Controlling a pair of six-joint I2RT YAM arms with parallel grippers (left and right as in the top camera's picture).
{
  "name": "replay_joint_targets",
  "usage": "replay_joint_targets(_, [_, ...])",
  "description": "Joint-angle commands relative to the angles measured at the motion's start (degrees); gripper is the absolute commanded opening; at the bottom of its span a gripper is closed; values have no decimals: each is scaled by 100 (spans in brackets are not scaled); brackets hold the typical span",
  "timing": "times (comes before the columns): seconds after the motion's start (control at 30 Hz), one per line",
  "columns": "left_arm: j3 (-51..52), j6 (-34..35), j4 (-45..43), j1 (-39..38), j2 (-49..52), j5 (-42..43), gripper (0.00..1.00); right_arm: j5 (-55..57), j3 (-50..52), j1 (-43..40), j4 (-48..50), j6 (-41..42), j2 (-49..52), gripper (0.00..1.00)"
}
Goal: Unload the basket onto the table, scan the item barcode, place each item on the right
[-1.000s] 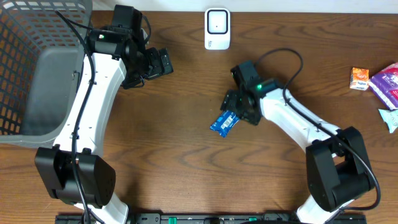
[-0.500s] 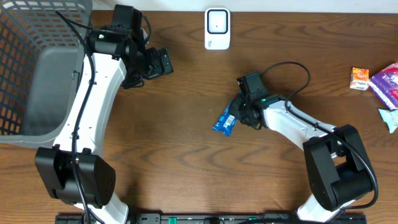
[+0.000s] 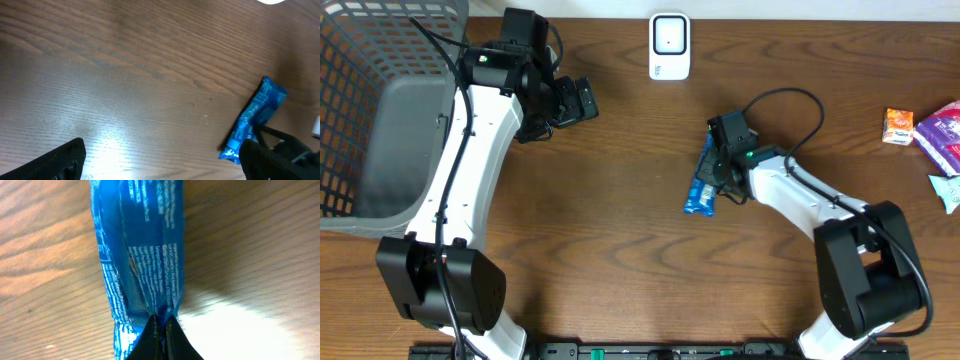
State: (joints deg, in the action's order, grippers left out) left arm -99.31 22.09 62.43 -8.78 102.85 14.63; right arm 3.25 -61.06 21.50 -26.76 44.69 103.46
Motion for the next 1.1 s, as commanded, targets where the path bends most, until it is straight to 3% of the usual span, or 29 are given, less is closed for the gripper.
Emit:
replay_joint_targets(0.0, [-28,-57,9,20,13,-81,98,1123,-577,-42,-411,-855,-474,1])
replay_joint_targets(0.1, [-28,-57,9,20,13,-81,98,2240,-1025,79,-1139,-1360,-601,1])
replay_joint_targets(0.27, [-28,-57,9,20,13,-81,98,4107,-1169,452,-1779,-1370,-573,1])
replay_joint_targets(0.4, [-28,-57,9,20,13,-81,98,2879,-975,522,-1526,-1346,-452,4])
replay_joint_targets(0.5, [-28,-57,11,20,13,-81,98,1434,-861,518,-1102,-1349,-299,29])
replay_joint_targets(0.57, [-28,-57,9,20,13,-81,98,951,-855,518,-925,-1349,-190,33])
replay_joint_targets(0.9, [-28,-57,9,20,13,-81,98,498,-852,269,-1309,-782,125,65])
replay_joint_targets(1.07, [-28,-57,9,20,13,-81,98,-120,-852,-76,-1222,-1110,157,69])
